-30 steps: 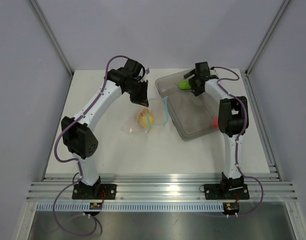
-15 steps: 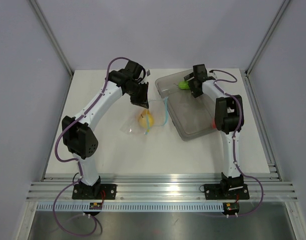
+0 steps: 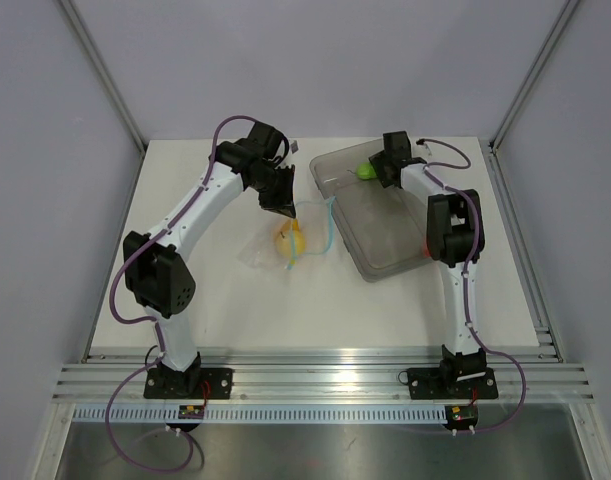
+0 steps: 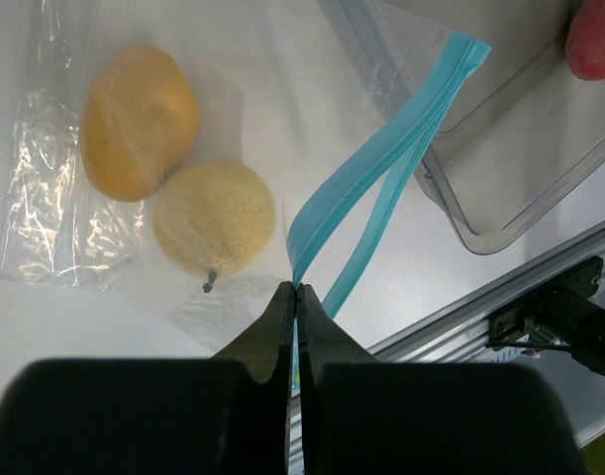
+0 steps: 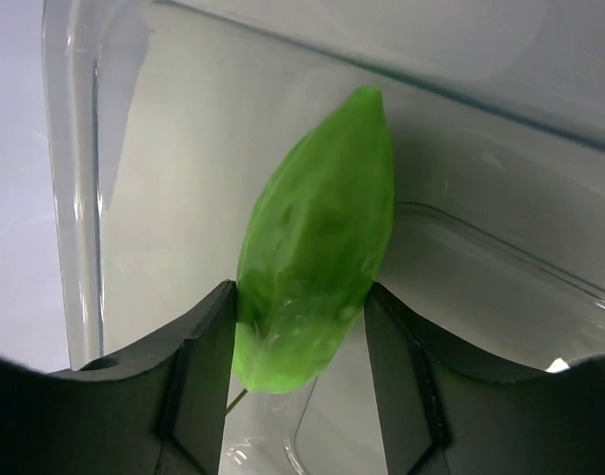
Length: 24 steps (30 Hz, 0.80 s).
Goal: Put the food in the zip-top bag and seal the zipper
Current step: Pick up the fake fruit from the bin.
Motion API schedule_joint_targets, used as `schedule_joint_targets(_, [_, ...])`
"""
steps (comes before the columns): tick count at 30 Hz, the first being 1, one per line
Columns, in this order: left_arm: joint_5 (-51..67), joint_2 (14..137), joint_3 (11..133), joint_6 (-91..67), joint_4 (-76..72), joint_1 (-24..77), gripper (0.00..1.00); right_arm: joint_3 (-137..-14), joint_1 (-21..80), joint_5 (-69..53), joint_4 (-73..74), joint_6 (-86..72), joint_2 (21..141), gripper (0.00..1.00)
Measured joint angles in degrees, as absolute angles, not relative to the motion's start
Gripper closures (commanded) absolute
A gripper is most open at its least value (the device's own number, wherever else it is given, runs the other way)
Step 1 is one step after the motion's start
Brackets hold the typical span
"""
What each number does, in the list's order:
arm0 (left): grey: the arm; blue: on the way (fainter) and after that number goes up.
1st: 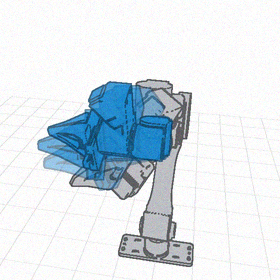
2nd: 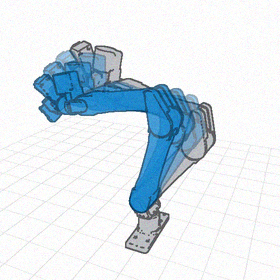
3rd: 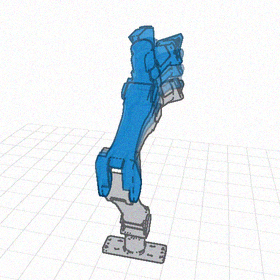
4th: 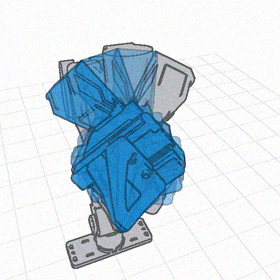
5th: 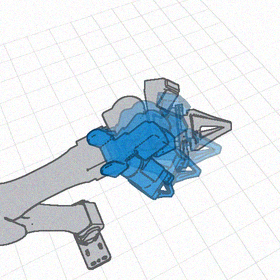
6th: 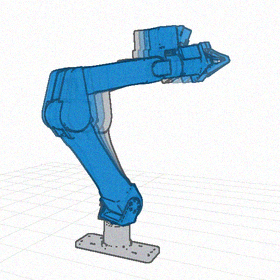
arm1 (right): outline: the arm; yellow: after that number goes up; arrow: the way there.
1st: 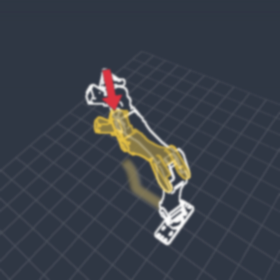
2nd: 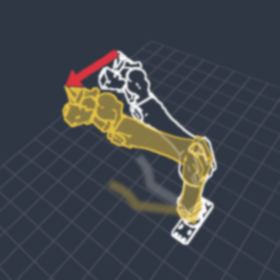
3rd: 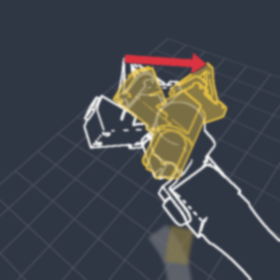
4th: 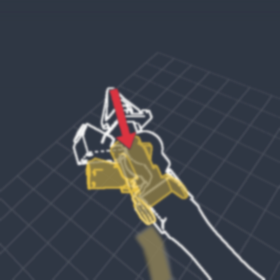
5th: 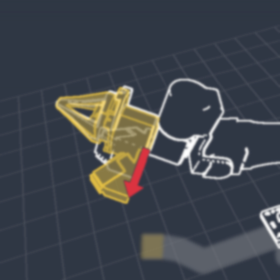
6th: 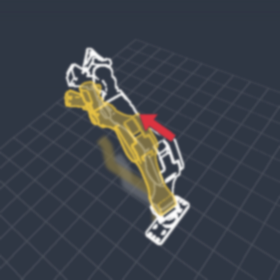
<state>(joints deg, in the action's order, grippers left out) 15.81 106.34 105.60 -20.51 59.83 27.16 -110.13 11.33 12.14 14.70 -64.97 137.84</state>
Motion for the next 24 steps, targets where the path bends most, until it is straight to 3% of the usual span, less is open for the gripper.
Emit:
schedule_joint_targets(3, [15.84,106.34,105.6,-20.51,59.81,27.09,1.0,-106.96,11.51,12.64,11.64,-64.73,136.55,0.59])
schedule_joint_targets(10, [15.84,106.34,105.6,-20.53,59.79,27.0,1.0,-92.31,12.25,12.62,8.95,-61.21,125.47,0.62])
schedule_joint_targets(19, [15.84,106.37,106.06,-20.53,59.88,26.76,1.0,-72.27,16.62,11.29,9.1,-50.94,94.17,0.61])
schedule_joint_targets(24, [15.84,106.37,106.39,-20.53,59.86,26.68,1.0,-68.66,28.18,11.35,11.4,-44.45,78.26,0.61])
